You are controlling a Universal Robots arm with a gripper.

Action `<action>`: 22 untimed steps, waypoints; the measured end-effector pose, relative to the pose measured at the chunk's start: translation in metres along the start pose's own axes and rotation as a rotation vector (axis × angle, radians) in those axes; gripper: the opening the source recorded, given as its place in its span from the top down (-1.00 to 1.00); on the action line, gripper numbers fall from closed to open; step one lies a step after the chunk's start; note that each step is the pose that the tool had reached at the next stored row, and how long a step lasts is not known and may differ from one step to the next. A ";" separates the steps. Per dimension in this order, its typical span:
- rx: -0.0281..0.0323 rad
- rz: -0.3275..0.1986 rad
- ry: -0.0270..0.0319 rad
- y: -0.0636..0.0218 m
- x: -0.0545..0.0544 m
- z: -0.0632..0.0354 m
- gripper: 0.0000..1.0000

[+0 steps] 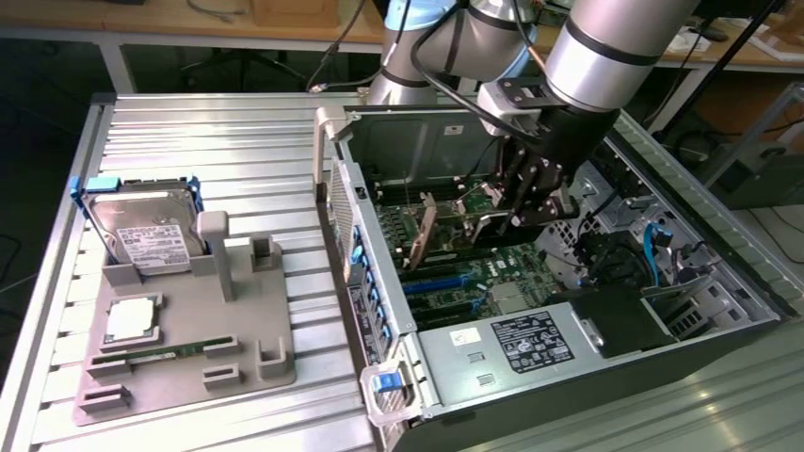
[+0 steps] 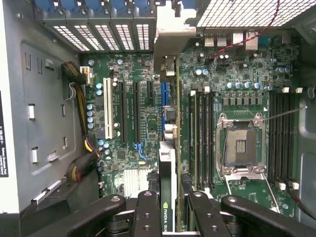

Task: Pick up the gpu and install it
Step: 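Insert the gpu into the slot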

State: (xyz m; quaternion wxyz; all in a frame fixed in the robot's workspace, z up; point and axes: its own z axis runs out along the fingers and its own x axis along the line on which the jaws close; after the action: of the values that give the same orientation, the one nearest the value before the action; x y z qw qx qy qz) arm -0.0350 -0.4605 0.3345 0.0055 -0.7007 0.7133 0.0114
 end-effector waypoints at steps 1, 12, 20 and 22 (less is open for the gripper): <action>0.0000 0.000 0.0001 0.0000 0.000 0.0000 0.47; 0.0001 0.000 -0.0003 0.0001 0.000 0.0002 0.47; 0.0076 0.000 -0.0003 0.0097 0.000 0.0092 0.47; 0.0087 0.000 -0.0004 0.0150 0.000 0.0127 0.47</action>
State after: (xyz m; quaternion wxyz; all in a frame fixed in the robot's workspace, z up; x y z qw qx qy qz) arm -0.0502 -0.4601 0.3219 0.0087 -0.7008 0.7133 0.0084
